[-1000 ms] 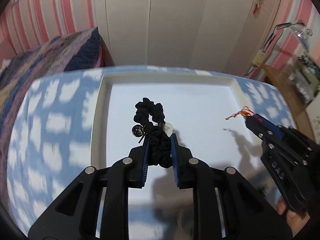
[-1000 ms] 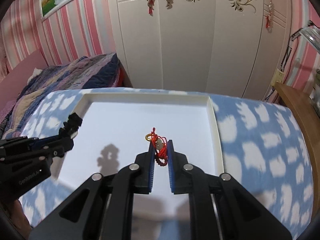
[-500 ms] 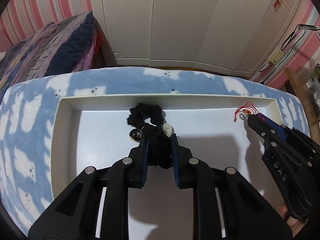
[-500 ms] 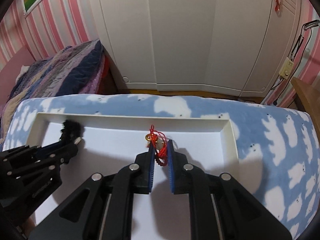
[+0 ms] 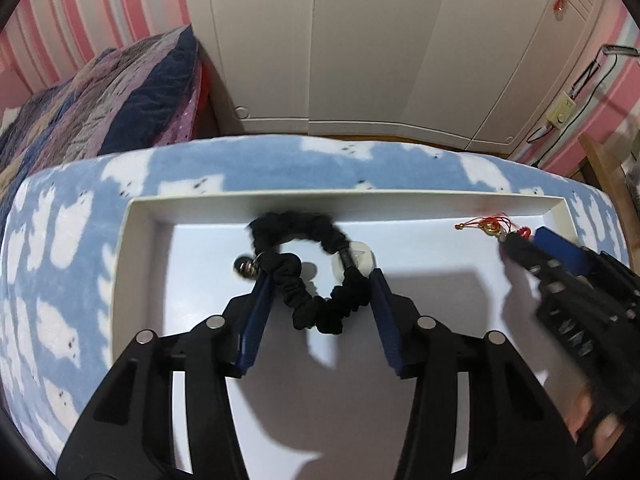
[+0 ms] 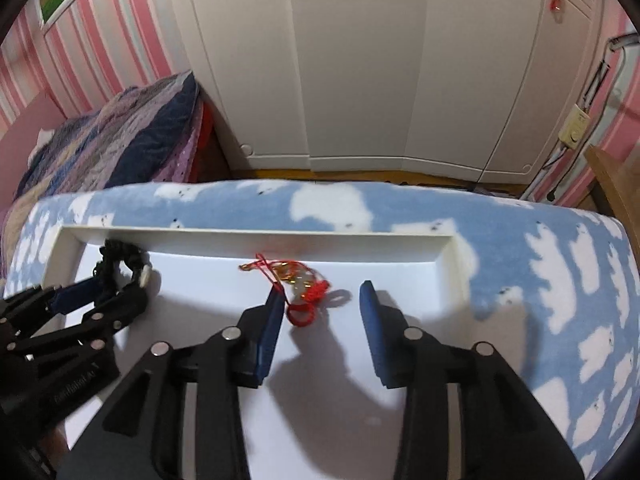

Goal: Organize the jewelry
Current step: 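Carry both items into the white tray and open both tools, then move both tools back over the remaining jewelry on the blanket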

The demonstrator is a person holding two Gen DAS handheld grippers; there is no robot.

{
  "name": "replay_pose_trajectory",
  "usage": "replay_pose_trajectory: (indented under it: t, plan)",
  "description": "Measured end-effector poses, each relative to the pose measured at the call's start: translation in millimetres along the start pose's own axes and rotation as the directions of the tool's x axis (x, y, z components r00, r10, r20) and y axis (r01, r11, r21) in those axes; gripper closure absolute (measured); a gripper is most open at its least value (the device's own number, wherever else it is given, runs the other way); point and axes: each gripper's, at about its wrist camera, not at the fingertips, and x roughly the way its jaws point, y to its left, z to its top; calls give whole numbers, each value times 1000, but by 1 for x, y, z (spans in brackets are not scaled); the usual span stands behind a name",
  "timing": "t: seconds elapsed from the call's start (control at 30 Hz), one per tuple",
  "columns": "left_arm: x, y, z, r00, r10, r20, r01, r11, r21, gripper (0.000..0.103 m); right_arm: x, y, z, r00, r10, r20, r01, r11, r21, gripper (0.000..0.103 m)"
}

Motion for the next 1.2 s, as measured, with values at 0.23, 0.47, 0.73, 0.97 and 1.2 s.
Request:
replay_pose_trajectory:
  t: [0.23, 0.47, 0.73, 0.97, 1.2]
  plan:
    - [-75, 20, -13, 995, -21, 93, 23, 1000, -21, 22, -74, -4, -11, 995, 14, 95, -11, 999, -36, 47]
    - [-153, 39, -51, 992, -12, 125, 14, 1000, -14, 9, -145, -6, -47, 992, 3, 125, 6, 998, -67, 40]
    - [-202, 67, -120, 990, 27, 136, -29, 999, 17, 5, -193, -24, -102, 992, 7, 127, -4, 1000, -25, 38]
    - [-217, 69, -176, 991, 13, 134, -23, 997, 70, 4, -208, -33, -147, 992, -3, 125, 5, 1000, -13, 38]
    - [-220, 87, -222, 992, -21, 128, 19, 1000, 13, 4, -219, -43, -189, 993, -19, 114, 20, 1000, -11, 38]
